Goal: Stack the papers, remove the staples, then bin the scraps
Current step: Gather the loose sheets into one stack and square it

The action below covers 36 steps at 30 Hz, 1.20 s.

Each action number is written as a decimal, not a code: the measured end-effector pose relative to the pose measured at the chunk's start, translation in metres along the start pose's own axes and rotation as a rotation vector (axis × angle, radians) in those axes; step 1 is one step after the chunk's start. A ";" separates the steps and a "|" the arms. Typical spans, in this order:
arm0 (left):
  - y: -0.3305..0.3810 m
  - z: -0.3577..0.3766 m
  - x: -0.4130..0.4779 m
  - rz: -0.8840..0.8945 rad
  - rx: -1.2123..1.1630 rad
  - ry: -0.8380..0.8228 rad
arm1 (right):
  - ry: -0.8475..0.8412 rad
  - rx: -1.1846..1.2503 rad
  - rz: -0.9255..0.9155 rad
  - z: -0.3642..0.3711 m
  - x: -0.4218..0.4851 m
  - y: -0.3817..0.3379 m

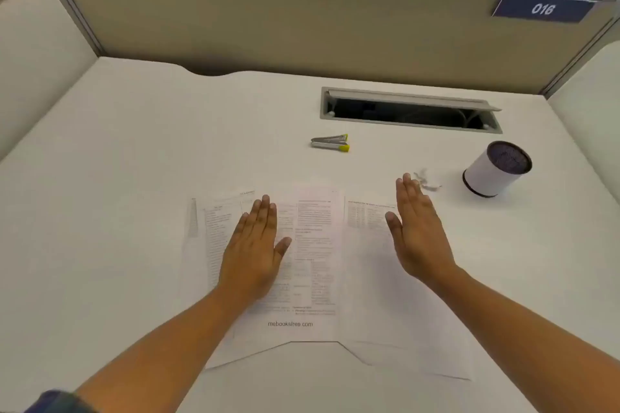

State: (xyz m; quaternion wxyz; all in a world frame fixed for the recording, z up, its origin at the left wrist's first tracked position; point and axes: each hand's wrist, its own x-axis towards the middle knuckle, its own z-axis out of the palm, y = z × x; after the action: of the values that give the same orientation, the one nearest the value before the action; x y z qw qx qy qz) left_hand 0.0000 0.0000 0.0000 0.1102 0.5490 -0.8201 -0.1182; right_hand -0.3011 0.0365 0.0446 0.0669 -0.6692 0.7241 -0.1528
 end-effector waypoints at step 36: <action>0.106 0.016 -0.052 0.168 -0.111 -0.336 | -0.099 0.060 0.803 -0.007 -0.088 0.031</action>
State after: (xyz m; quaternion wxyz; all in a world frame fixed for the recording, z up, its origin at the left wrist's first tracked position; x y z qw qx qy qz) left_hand -0.0785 0.0888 0.0161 0.0112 0.4443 -0.8621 -0.2434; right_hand -0.3237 0.1262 0.0320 0.1756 -0.3375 0.9190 -0.1029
